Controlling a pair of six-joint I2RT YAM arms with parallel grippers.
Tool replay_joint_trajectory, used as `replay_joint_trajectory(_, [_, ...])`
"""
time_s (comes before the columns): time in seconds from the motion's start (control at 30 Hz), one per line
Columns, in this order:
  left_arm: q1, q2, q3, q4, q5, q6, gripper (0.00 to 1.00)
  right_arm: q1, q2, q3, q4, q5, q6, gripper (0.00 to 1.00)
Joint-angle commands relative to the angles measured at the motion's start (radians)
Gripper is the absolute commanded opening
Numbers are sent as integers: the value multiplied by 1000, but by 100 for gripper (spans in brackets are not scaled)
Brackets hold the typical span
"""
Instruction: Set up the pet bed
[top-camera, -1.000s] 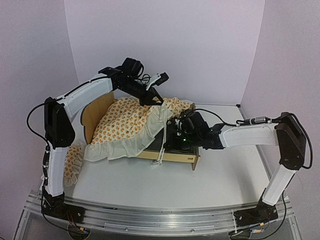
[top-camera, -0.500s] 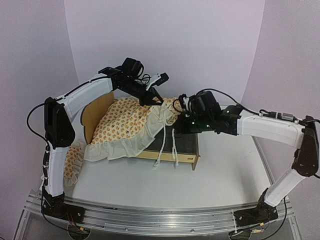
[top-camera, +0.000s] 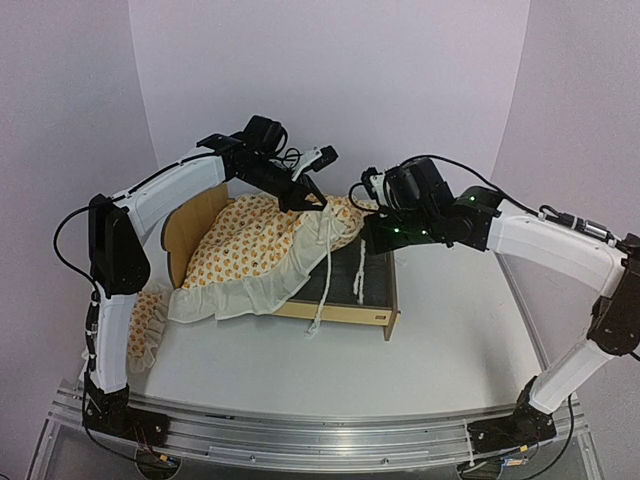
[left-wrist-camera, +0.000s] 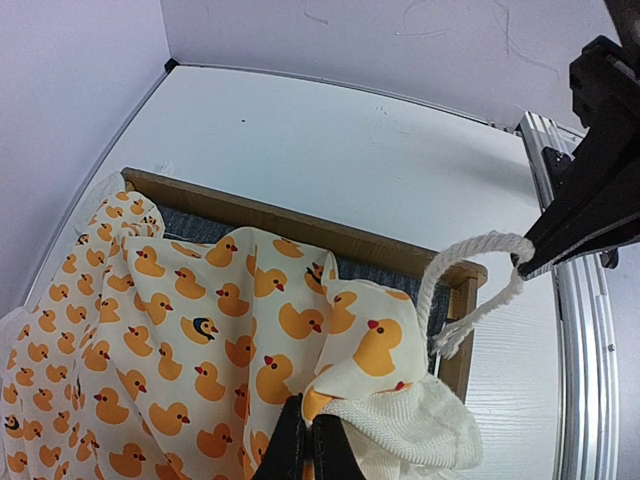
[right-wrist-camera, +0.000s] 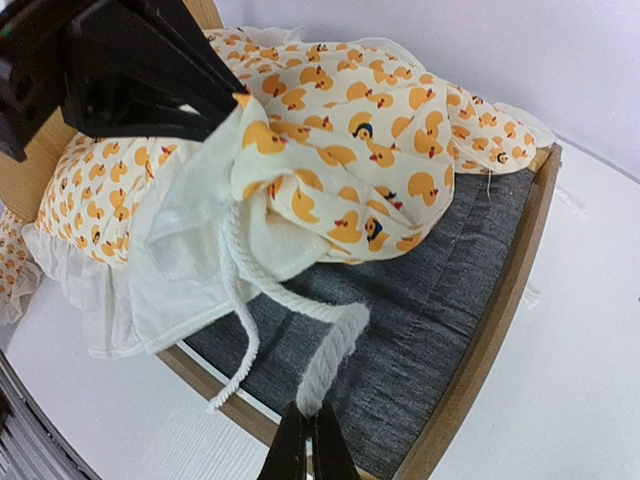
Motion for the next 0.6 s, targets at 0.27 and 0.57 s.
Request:
replay_joint_trajectory(0.27, [7,-64,13,6,14,16,0,6,-81,-118,-34,-9,84,0])
replay_joint_trajectory(0.57, [7,-66,13,8,14,16,0,7,-44,-160,-36,-64,128,0])
